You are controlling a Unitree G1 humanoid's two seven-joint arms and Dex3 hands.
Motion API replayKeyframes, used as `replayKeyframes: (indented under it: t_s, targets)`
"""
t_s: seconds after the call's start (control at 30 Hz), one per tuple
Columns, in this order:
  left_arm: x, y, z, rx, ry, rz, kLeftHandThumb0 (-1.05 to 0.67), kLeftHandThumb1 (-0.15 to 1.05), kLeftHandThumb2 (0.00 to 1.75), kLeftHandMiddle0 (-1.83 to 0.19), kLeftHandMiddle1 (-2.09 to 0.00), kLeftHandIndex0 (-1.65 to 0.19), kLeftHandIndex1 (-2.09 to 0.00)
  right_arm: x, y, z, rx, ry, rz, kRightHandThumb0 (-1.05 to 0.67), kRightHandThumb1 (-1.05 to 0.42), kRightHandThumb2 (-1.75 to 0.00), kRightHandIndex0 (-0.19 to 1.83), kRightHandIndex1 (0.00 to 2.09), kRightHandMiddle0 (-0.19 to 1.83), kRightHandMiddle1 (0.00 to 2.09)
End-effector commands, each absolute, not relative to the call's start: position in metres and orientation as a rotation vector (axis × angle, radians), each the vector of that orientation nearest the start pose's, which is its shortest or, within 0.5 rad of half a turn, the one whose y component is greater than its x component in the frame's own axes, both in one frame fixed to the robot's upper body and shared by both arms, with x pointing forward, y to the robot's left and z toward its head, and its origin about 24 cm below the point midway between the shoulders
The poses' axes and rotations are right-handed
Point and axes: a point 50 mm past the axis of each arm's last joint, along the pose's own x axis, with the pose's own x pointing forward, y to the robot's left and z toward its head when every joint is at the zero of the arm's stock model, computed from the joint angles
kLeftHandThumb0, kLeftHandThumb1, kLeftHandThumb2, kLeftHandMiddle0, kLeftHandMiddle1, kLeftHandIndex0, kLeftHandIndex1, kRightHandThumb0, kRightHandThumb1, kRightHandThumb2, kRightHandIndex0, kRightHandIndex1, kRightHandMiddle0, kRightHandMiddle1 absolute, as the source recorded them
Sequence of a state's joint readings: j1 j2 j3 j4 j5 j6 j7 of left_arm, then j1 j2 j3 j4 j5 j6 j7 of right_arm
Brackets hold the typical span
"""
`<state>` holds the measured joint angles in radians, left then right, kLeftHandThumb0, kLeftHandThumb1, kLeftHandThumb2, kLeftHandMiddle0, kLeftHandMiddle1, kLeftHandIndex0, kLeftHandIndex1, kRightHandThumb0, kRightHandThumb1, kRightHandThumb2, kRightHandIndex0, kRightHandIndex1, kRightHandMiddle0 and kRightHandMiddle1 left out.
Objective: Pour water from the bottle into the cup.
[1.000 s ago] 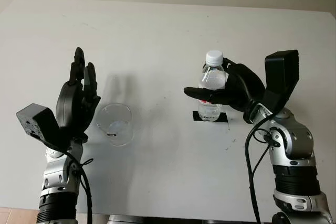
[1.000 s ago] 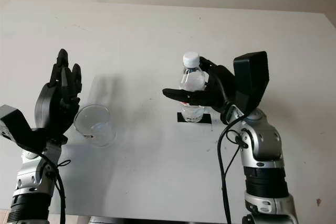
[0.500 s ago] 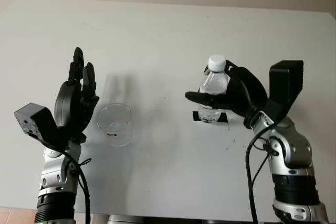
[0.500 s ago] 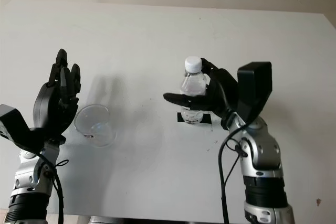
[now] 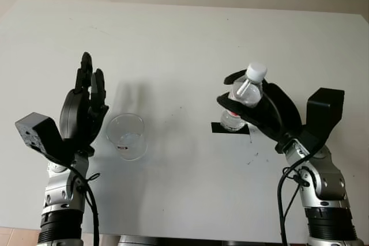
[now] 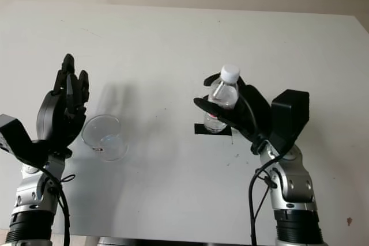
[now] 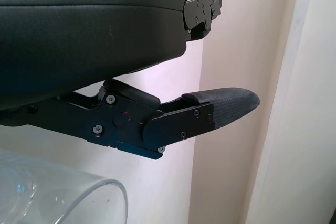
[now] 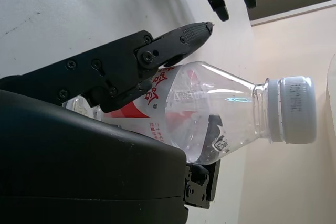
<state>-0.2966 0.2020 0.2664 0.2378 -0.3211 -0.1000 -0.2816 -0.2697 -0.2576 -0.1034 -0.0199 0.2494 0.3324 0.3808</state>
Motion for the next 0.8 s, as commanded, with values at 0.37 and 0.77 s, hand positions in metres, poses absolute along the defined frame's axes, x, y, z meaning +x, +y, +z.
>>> replayKeyframes:
  t_s: [0.37,0.77]
  targets:
    - [0.306,0.227,0.096,-0.145,-0.252,-0.047,-0.74,1.05,0.64,0.19,0.00,0.19,0.00,0.293,-0.188,0.108,-0.112,-0.075,0.353,-0.75,-0.86,-0.05,-0.19,0.17,-0.19,0.31]
    - [0.306,0.227,0.095,-0.146,-0.255,-0.046,-0.74,1.05,0.65,0.19,0.00,0.19,0.00,0.296,-0.190,0.099,-0.218,-0.185,0.367,-0.94,-0.89,-0.06,-0.19,0.00,-0.19,0.00]
